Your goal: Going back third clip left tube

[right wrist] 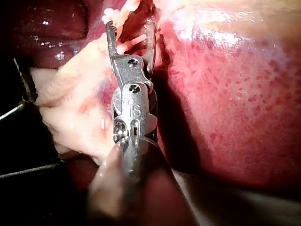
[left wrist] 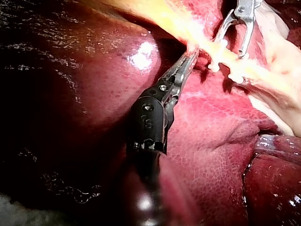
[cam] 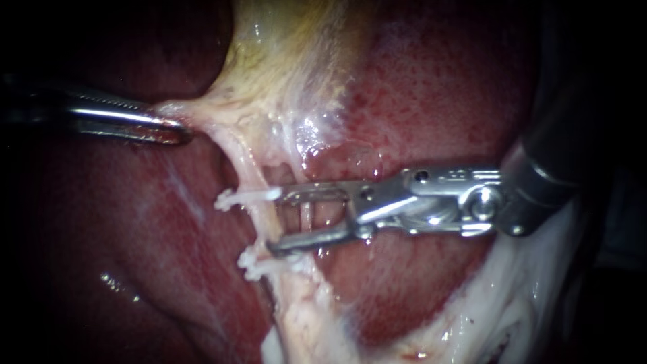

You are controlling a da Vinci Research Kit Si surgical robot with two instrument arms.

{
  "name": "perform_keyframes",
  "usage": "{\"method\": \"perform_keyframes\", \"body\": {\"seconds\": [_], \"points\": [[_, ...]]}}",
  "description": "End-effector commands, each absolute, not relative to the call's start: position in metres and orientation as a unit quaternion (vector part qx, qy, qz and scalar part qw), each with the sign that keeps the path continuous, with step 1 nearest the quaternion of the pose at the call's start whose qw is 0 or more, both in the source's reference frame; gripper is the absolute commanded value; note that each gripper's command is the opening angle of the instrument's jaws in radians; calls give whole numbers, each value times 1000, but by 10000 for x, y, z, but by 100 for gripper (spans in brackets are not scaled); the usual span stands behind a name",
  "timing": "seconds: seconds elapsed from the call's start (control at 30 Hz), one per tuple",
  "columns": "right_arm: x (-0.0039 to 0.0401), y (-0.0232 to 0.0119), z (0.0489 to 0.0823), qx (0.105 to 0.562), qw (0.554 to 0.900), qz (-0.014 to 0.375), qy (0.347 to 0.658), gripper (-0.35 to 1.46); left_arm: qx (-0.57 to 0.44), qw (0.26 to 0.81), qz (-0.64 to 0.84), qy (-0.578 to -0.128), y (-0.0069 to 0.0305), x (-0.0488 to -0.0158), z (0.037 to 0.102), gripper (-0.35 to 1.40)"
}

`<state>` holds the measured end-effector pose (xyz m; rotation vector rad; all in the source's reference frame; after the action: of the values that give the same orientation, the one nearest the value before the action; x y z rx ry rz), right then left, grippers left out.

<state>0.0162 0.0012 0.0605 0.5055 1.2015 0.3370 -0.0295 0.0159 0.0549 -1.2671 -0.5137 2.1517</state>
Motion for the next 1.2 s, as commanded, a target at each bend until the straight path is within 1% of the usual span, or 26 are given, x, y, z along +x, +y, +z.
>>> {"method": "perform_keyframes", "body": {"seconds": [0.03, 0.2, 0.33, 0.53, 0.73, 1.0, 1.2], "points": [[154, 13, 602, 228, 787, 150, 553, 50, -475, 292, 807, -193, 159, -294, 548, -35], [115, 18, 583, 203, 805, 116, 545, 50, -475, 292, 807, -193, 159, -294, 548, -35], [94, 25, 572, 201, 805, 107, 548, 50, -475, 292, 807, -193, 159, -294, 548, -35], [75, 29, 564, 195, 806, 99, 550, 50, -475, 292, 807, -192, 158, -295, 549, -35], [67, 29, 563, 194, 809, 101, 546, 50, -476, 290, 808, -192, 157, -300, 557, -35], [65, 28, 563, 194, 811, 99, 543, 50, -473, 283, 811, -197, 155, -323, 591, -35], [64, 28, 563, 195, 811, 99, 543, 50, -469, 281, 813, -199, 154, -330, 609, -35]]}}
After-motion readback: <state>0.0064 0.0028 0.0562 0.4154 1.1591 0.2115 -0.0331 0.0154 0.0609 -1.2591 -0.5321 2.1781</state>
